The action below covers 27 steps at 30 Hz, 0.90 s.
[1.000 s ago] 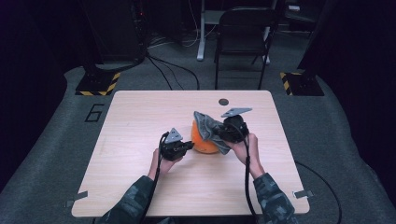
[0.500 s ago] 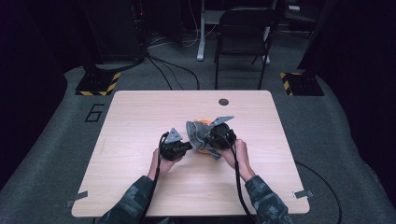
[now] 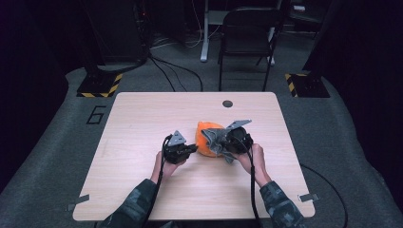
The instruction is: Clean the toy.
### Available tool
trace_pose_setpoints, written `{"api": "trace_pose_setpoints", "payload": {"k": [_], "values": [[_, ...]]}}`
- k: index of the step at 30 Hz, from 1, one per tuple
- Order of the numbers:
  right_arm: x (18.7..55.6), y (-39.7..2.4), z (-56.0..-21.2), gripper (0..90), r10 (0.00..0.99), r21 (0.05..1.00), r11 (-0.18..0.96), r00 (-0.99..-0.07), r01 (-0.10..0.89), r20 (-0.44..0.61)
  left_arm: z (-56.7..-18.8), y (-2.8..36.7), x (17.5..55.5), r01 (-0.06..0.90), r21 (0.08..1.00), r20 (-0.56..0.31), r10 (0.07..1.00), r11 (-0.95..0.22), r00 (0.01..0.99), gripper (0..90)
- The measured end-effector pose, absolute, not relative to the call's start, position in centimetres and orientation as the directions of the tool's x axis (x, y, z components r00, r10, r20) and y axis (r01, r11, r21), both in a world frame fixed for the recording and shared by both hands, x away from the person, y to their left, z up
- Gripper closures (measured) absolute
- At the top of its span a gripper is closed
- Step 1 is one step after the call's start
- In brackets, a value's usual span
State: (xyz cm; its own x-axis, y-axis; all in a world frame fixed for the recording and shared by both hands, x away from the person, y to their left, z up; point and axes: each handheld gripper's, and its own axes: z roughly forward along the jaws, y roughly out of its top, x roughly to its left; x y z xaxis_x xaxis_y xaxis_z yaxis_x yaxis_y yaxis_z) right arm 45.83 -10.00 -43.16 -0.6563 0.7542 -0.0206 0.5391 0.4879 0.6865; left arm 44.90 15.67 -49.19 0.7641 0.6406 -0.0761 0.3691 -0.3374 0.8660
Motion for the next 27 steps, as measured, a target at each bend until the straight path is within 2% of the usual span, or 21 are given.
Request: {"api": "trace_pose_setpoints", "payload": {"k": [18,24,27], "values": [[47.1,-13.7,-45.3,79.2,0.814,0.631,0.451,-0.580,0.631,-0.002,-49.1,15.6,44.9,0.364,0.867,-0.072,0.635,-0.342,0.769,85.7],[47.8,-14.9,-47.2,79.2,0.845,0.573,0.444,-0.535,0.689,-0.011,-49.2,15.6,44.9,0.374,0.869,-0.086,0.644,-0.324,0.760,85.7],[47.6,-15.5,-47.0,79.3,0.846,0.582,0.430,-0.533,0.691,0.007,-49.2,15.6,44.9,0.365,0.872,-0.081,0.639,-0.326,0.765,85.7]]}}
